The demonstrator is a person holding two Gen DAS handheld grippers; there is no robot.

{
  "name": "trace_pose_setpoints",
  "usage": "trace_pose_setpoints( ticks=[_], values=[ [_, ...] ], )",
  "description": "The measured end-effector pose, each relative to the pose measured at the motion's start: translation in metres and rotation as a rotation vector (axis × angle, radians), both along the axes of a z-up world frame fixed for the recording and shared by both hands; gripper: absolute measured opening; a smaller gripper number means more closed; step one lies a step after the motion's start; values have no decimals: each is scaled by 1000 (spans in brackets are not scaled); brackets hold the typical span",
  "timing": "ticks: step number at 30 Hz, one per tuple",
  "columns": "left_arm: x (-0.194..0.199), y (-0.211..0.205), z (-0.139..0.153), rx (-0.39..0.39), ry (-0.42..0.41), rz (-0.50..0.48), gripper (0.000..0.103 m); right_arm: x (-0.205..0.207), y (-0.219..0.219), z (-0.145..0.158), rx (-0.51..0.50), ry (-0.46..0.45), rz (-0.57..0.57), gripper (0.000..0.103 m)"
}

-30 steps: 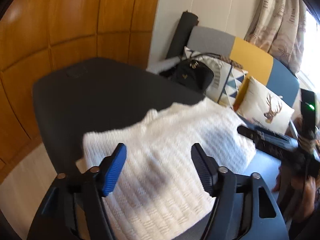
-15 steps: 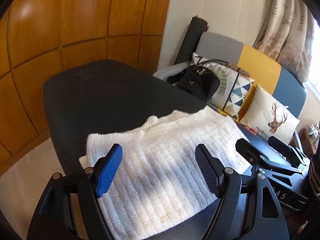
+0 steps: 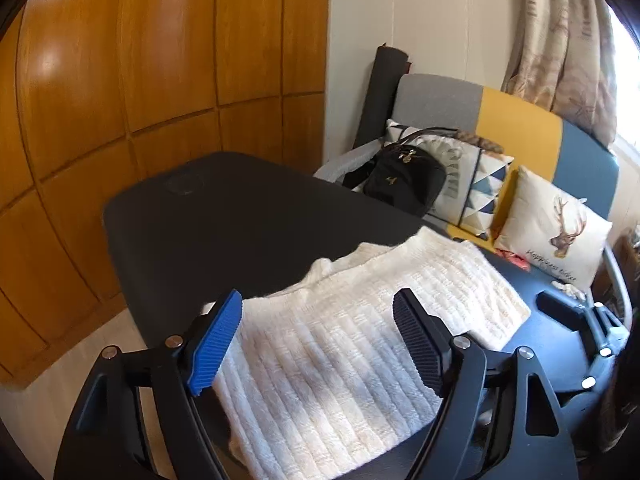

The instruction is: Fold clothes

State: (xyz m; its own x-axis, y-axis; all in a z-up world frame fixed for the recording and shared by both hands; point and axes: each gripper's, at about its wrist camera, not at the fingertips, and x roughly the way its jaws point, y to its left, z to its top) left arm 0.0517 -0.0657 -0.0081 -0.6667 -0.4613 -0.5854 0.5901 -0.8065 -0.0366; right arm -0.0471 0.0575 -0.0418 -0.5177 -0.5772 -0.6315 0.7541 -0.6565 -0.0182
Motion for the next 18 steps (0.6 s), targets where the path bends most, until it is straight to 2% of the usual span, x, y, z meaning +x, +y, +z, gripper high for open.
trace_pose_setpoints(
  ticks=[7, 10, 18],
  values=[
    [1, -2, 1, 21, -3, -17, 99, 8, -10, -9, 44, -12, 45, 100],
    [2, 0, 2, -10, 6, -17, 100, 7, -8, -14, 52, -24, 44, 100],
    [8, -3, -2, 24, 39, -3, 99, -4, -4, -25, 69, -86, 19, 100]
  ],
)
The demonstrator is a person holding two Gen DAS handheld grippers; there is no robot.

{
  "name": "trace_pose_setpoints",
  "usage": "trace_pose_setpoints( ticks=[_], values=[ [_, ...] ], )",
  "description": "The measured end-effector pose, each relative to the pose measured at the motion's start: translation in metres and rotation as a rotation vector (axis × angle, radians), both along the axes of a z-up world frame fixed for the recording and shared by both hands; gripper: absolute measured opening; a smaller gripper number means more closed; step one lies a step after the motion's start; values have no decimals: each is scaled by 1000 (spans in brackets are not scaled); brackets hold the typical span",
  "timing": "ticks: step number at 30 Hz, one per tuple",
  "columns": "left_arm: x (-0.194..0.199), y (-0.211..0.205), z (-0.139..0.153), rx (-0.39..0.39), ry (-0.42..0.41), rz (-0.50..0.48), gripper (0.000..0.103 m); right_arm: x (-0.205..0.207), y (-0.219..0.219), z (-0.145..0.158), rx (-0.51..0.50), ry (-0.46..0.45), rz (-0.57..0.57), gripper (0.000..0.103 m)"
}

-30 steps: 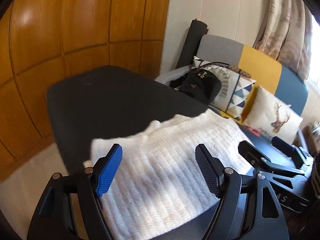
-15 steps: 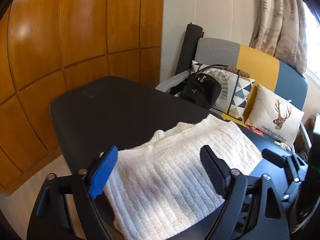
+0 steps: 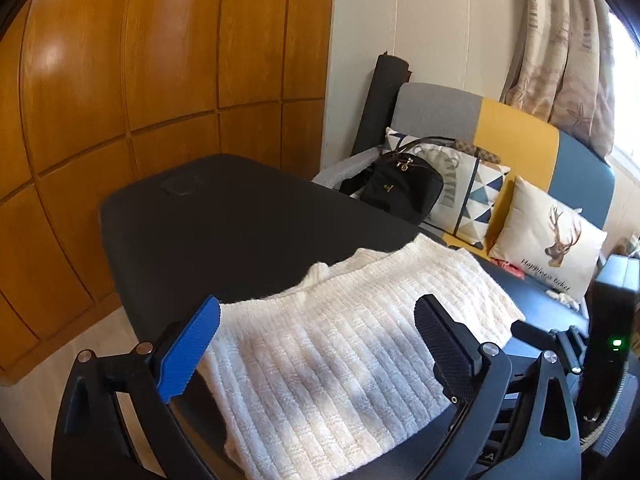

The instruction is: Fold clothes

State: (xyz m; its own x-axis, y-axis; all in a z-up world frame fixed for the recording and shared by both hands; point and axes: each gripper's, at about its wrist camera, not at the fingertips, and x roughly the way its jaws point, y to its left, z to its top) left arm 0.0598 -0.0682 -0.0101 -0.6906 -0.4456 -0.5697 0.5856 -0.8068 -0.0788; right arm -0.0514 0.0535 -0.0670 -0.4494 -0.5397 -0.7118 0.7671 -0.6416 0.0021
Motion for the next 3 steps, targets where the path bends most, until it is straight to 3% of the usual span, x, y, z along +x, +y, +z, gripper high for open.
trace_pose_setpoints(
  ticks=[3],
  values=[
    [-2, 2, -1, -5, -25, -2, 99, -5, 0, -5, 10, -32, -10, 100]
  ],
)
